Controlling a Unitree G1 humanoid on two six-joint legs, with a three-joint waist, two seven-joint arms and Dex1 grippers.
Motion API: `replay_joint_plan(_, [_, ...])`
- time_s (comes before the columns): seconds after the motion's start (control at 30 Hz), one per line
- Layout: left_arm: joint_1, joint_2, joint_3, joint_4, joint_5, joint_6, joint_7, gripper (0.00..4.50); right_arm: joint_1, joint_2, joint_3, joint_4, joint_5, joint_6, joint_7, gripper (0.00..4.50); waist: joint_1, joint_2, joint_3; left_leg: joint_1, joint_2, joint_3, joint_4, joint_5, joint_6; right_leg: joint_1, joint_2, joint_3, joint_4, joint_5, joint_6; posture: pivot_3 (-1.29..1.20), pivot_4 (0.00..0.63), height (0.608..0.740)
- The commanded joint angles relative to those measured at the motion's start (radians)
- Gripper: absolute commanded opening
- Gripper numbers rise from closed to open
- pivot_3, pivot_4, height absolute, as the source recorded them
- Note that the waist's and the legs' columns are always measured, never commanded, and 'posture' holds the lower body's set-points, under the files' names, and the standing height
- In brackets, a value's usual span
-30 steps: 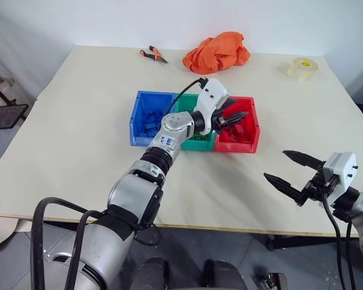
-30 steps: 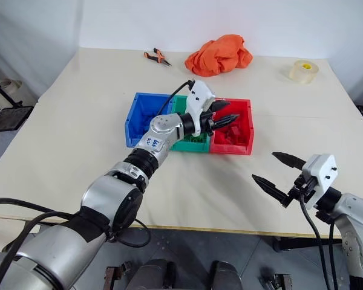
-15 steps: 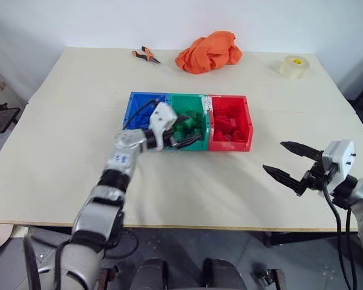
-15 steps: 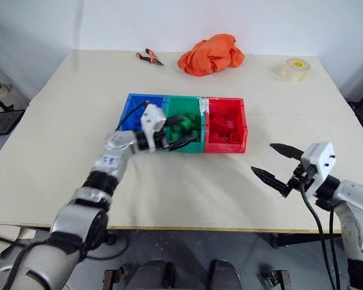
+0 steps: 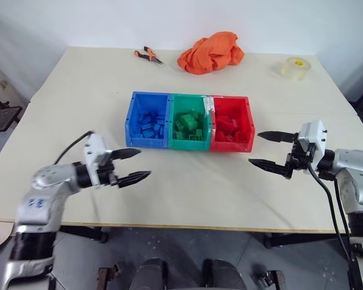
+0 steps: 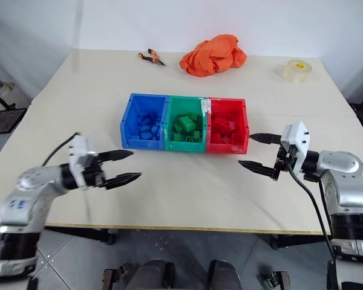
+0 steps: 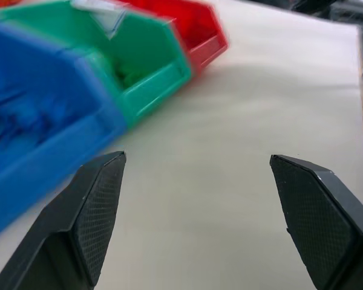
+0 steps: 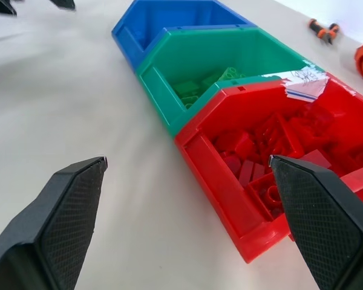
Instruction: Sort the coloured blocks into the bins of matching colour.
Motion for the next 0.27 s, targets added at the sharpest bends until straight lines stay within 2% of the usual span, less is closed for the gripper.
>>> replay_joint_plan(0.03, [0.049,0.050,0.074,-0.033,-0.027,-0.013,-0.008,4.05,-0.030,-0.016,0.011,0.041,-0.018,-0.048,0.063,4.50,0.001,0.000,0.000,0.000,0.000,0.000,0.000,0.000,0.000,0.000,0.000,0.000,0.000,0.000,0.000,0.00,0.150,0.740])
replay_joint_plan(0.27, [0.075,0.073,0.127,-0.006,-0.024,-0.059,0.003,4.05,-0.070,-0.011,0.025,0.117,-0.048,-0.097,0.108,4.50,0.001,0.000,0.000,0.000,-0.001,0.000,0.000,0.000,0.000,0.000,-0.001,0.000,0.000,0.000,0.000,0.00,0.150,0.740])
